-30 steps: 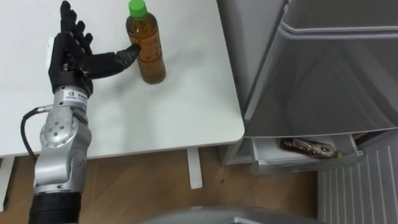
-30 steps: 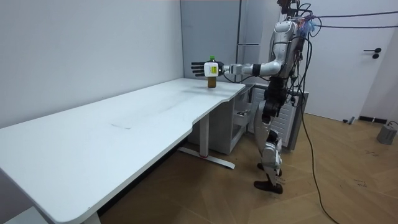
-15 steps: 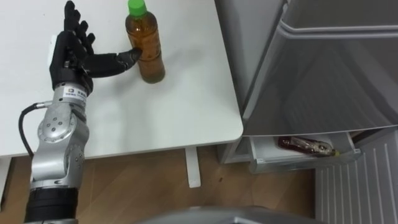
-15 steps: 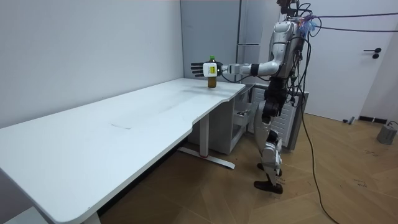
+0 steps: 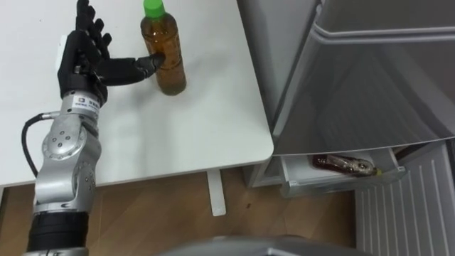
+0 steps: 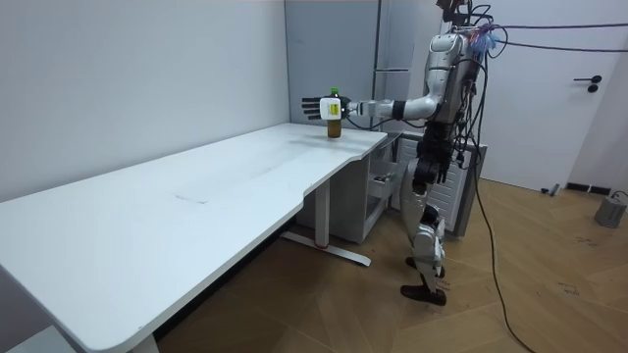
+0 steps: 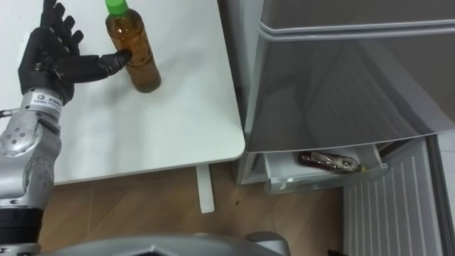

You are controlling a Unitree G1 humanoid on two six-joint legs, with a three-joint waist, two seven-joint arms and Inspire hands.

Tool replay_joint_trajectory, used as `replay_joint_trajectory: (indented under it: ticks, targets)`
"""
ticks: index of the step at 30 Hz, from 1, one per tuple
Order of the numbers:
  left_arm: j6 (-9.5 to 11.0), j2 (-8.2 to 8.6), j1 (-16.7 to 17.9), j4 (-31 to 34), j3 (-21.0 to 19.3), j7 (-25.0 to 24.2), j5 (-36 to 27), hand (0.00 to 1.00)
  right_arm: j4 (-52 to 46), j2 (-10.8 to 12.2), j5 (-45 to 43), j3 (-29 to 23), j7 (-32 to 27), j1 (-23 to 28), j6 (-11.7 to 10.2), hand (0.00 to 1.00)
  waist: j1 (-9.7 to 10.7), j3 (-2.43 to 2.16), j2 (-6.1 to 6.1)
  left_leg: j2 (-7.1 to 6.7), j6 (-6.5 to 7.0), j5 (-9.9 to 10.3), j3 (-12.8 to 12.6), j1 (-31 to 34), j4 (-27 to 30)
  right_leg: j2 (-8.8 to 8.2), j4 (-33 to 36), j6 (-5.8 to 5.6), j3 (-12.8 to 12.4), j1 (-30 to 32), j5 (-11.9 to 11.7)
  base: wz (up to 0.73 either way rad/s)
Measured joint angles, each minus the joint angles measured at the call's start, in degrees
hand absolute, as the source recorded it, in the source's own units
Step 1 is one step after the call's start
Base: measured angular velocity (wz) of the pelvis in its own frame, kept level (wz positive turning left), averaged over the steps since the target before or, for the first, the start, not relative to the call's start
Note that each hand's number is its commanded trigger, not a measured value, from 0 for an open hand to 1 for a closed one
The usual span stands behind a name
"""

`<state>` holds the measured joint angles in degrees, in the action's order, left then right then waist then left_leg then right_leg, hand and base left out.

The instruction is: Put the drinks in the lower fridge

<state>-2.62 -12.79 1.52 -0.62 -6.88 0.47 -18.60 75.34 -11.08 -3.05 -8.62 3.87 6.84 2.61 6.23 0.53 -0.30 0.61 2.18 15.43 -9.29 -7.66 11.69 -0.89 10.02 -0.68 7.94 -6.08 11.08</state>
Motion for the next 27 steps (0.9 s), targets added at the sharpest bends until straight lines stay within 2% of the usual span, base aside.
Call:
replay_joint_trajectory:
  ticks: [4,11,14,17,23,27]
  targets:
    - [-0.1,0.09,-0.1,0.0,0.3,-0.3,-2.4,0.0,-0.3,0.0,0.0,0.1,0.0,-0.1,0.0,0.0,0.0,-0.01,0.04,0.02,0.0,0.0,0.0,0.1,0.0,0.03,0.0,0.04,0.0,0.1,0.0,0.0]
    - [-0.4,0.14,-2.9,0.0,0.3,-2.0,-4.7,0.0,-0.2,0.0,-1.1,0.0,0.0,-0.4,0.0,0.0,0.1,0.02,0.73,0.06,0.0,0.0,0.0,0.5,0.0,0.07,0.0,0.1,-0.3,0.2,-0.2,0.0]
    - [-0.4,0.14,-3.7,0.0,0.4,-2.9,-8.1,0.0,0.2,0.0,-2.3,0.1,0.0,-0.6,-0.1,0.0,0.3,0.0,0.88,0.08,-0.01,0.0,0.1,0.5,0.0,0.1,0.0,0.1,-0.3,0.2,-0.2,0.0]
    - [-0.4,0.14,-3.9,0.0,0.4,-3.8,-11.1,0.0,0.5,0.0,-2.3,0.5,-0.2,-0.6,0.0,0.0,0.9,0.06,0.76,0.12,-0.03,0.0,0.1,0.5,0.0,0.11,0.1,0.1,-0.1,0.2,-0.2,0.0]
    - [-0.4,0.13,-5.0,0.0,0.4,-5.2,-12.2,0.0,0.6,0.1,-2.6,0.5,-0.1,-0.6,0.0,0.0,1.3,0.23,0.21,0.16,-0.04,0.0,0.0,1.0,0.0,0.14,0.8,0.1,-0.5,1.3,-0.2,-0.01]
    - [-0.4,0.13,-5.1,0.0,0.4,-5.8,-13.4,0.0,0.8,0.1,-2.9,0.5,0.0,-0.5,1.1,0.0,1.5,0.0,-0.32,0.17,-0.04,0.0,0.0,1.1,0.0,0.18,0.7,0.1,-0.8,1.3,-0.2,0.0]
